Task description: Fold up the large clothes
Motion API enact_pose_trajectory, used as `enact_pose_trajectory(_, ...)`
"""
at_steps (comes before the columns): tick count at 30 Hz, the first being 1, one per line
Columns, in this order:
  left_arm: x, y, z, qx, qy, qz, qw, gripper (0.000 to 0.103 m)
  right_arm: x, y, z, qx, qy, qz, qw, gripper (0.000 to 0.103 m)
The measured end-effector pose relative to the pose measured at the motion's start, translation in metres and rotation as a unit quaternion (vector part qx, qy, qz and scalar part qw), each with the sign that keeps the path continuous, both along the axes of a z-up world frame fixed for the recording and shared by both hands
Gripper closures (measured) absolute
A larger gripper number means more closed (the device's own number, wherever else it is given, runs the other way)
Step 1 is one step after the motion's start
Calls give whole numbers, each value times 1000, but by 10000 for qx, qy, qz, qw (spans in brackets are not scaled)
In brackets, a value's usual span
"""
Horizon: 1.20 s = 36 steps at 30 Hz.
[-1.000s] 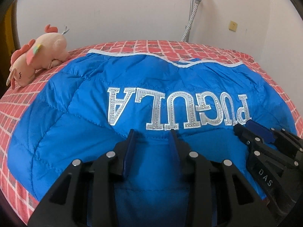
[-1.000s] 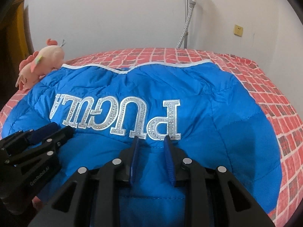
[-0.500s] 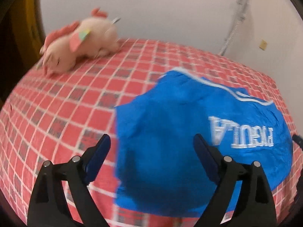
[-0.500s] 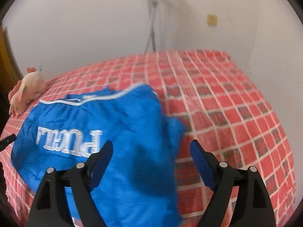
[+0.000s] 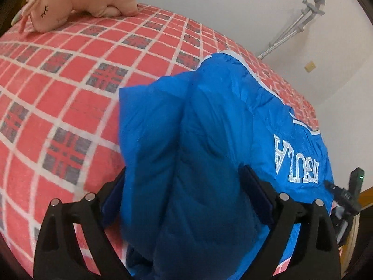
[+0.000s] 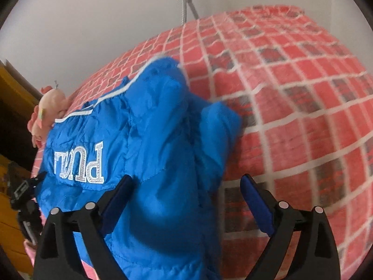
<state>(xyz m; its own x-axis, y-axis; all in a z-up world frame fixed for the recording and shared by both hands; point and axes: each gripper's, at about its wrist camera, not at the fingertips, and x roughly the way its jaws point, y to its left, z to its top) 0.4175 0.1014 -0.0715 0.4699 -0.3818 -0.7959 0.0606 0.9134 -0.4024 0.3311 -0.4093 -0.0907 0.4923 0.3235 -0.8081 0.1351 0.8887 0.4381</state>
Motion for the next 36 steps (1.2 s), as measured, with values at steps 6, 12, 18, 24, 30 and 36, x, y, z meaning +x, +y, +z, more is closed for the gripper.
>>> enact_pose_trajectory(6, -3, -17, -1, 218, -146, -72, 9996, 19, 1, 8, -7, 79, -229, 67, 9997, 11)
enact_pose_trajectory(12, -9, -23, 12, 375, -288, -1, 9989, 54, -4, 10, 5, 585, -494, 181, 9969, 67)
enact_pose_trajectory(18, -22, -30, 33, 426, -586, 10, 9974, 77, -18, 11, 32, 687, -792, 236, 9942, 81)
enact_pose_trajectory(24, -41, -35, 66, 224, -792, -20, 9966, 84, -38, 15, 65, 671, -1047, 333, 9917, 83)
enact_pose_trajectory(30, -89, -43, 104, 236, -1127, -280, 9930, 84, -87, 16, 100, 551, -1288, 486, 9889, 83)
enact_pose_trajectory(36, -162, -35, 124, 176, -1361, -497, 9893, 84, -156, 20, 121, 505, -1406, 732, 9861, 83)
